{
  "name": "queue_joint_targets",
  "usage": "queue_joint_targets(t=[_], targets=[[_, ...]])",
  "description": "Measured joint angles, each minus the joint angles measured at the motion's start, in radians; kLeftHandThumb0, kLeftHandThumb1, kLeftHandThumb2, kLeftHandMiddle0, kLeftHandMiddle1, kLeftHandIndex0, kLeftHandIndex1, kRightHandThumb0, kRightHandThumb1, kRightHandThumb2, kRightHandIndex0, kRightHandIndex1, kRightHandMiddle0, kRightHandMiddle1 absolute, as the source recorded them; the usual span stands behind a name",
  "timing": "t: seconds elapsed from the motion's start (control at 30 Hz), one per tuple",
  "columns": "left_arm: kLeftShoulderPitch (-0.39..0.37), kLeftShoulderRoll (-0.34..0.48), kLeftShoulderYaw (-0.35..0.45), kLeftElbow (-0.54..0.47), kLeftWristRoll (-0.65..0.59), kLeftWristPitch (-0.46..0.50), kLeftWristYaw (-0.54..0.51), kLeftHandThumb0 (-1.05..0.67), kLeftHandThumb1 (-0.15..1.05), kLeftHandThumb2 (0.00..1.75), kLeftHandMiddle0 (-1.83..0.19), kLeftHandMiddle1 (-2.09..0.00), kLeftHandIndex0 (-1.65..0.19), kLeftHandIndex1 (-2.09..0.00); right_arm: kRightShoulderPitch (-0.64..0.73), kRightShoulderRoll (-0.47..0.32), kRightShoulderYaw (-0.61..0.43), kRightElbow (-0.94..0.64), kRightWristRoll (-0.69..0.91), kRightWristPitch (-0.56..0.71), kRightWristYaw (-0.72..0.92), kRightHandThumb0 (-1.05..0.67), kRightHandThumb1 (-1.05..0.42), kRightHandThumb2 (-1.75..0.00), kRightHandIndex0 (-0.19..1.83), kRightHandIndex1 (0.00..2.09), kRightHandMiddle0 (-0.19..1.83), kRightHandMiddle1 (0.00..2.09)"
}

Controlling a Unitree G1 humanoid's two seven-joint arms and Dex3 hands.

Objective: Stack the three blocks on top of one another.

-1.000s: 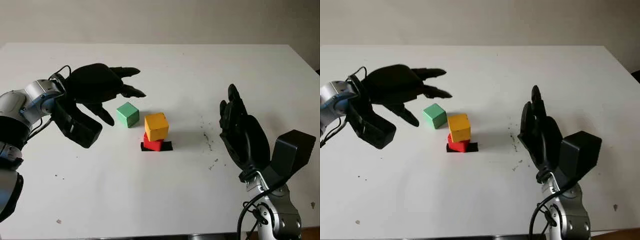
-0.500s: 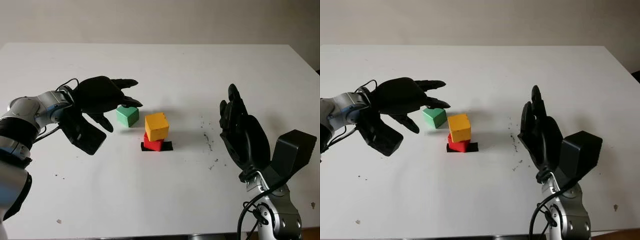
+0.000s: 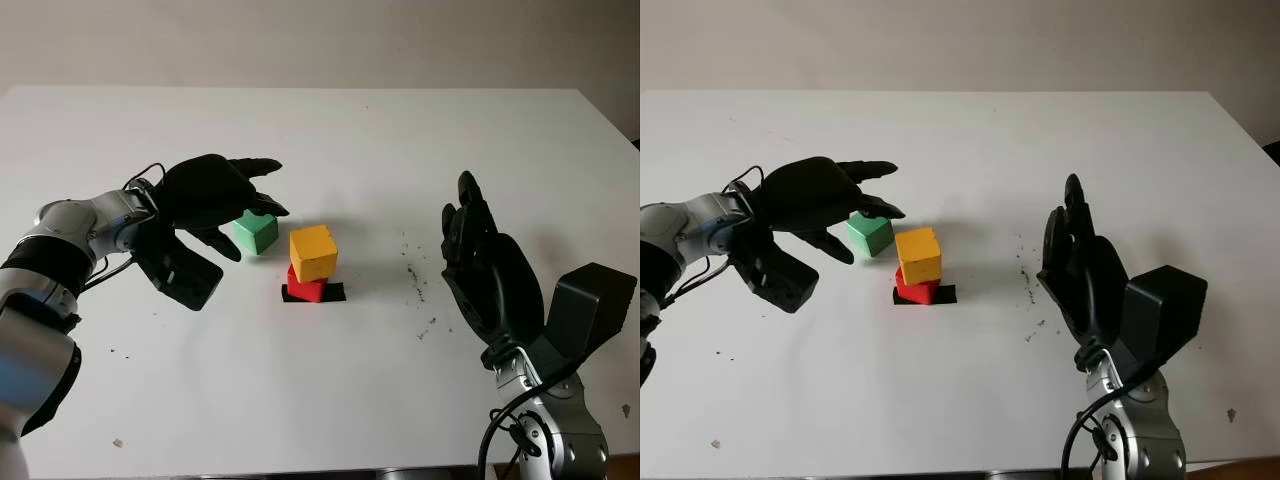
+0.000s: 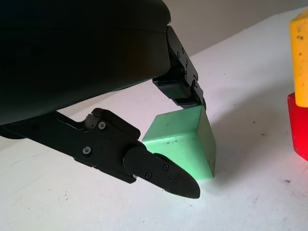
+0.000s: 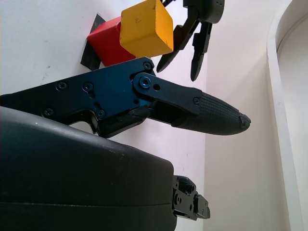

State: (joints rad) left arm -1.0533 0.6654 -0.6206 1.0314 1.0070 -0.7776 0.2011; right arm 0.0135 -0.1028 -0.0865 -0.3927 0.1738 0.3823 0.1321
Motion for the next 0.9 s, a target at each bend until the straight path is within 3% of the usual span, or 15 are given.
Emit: queue_joint_targets(t=[0.1,0.17,0.3,0.47,0.9], targets=[[0.0,0.0,0.0,0.003,-0.003,-0.011,0.015,-0.4,0.96,0.06,-0.23,-0.06,-0.35,-1.09,0.0,-0.004,0.002,-0.001,0.0,0.0,0.003,-0.78,-1.05,-0.74,-0.19,0.0,-0.19,0.0],[-0.001,0.001,-0.004,0.003,0.004,-0.009,0.036,-0.37,0.98,0.06,-0.25,-0.07,-0.35,-1.16,0.0,-0.005,0.002,-0.001,0.0,0.0,0.003,-0.78,-1.05,-0.74,-0.19,0.0,-0.19,0.0],[-0.017,0.009,-0.05,-0.016,0.091,0.035,0.103,-0.4,0.97,0.05,-0.33,-0.07,-0.42,-1.08,0.0,-0.005,0.002,-0.002,0.007,0.004,0.002,-0.78,-1.05,-0.72,-0.19,0.0,-0.19,0.0],[-0.039,0.026,-0.09,-0.04,0.156,0.06,0.126,-0.42,0.98,0.06,-0.35,-0.07,-0.35,-1.21,0.001,-0.005,-0.003,-0.002,0.018,0.005,-0.001,-0.79,-1.05,-0.71,-0.19,0.0,-0.19,0.0],[-0.044,0.045,-0.12,-0.148,0.217,0.091,0.205,-0.29,0.92,0.05,-0.44,-0.07,-0.45,-1.19,0.006,-0.002,-0.005,-0.002,0.024,0.005,-0.007,-0.77,-1.05,-0.69,-0.19,0.0,-0.19,0.0]])
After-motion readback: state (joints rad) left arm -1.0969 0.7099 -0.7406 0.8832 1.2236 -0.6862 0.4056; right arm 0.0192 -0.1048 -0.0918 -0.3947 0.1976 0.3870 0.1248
